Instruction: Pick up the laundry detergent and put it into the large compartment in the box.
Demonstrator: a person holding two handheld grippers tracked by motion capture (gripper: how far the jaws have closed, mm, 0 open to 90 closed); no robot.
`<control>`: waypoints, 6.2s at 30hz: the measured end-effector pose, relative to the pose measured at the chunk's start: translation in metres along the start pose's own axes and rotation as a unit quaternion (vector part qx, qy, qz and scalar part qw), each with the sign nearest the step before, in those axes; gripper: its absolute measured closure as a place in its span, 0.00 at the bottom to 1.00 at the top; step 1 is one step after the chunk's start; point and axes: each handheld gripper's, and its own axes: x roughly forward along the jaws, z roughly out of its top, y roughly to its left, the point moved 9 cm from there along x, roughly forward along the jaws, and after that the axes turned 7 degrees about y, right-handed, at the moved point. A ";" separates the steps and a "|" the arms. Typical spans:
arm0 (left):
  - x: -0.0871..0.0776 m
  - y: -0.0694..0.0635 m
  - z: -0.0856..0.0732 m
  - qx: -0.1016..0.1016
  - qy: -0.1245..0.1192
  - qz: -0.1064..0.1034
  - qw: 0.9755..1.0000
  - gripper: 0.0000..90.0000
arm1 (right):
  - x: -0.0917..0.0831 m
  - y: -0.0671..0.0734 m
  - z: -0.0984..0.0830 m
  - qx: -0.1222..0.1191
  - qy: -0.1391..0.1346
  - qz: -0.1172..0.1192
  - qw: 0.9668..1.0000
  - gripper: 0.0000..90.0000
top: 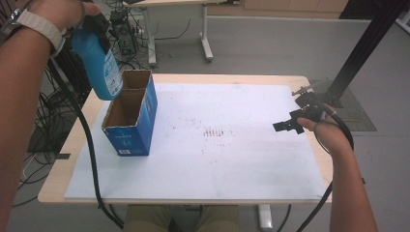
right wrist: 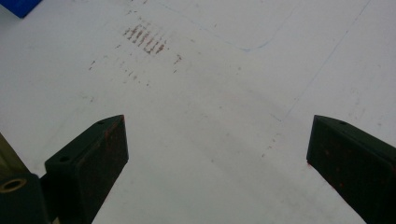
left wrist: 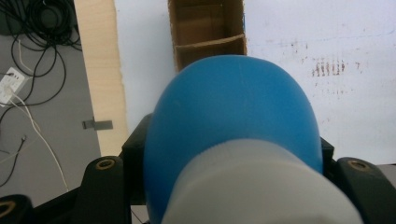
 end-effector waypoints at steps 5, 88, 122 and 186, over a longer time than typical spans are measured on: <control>0.007 0.000 0.002 -0.001 0.006 0.000 1.000 0.44 | 0.002 0.001 0.000 0.001 0.001 0.002 1.000 0.06; 0.139 0.002 0.026 0.006 0.048 -0.012 0.999 0.44 | 0.023 -0.006 -0.004 0.006 0.002 0.016 1.000 0.06; 0.185 0.000 0.024 0.011 0.046 -0.006 0.999 0.44 | 0.029 -0.007 -0.005 0.011 0.004 0.019 1.000 0.06; 0.229 -0.006 0.025 0.020 0.066 0.006 0.998 0.44 | 0.034 -0.010 -0.010 0.016 0.004 0.024 1.000 0.06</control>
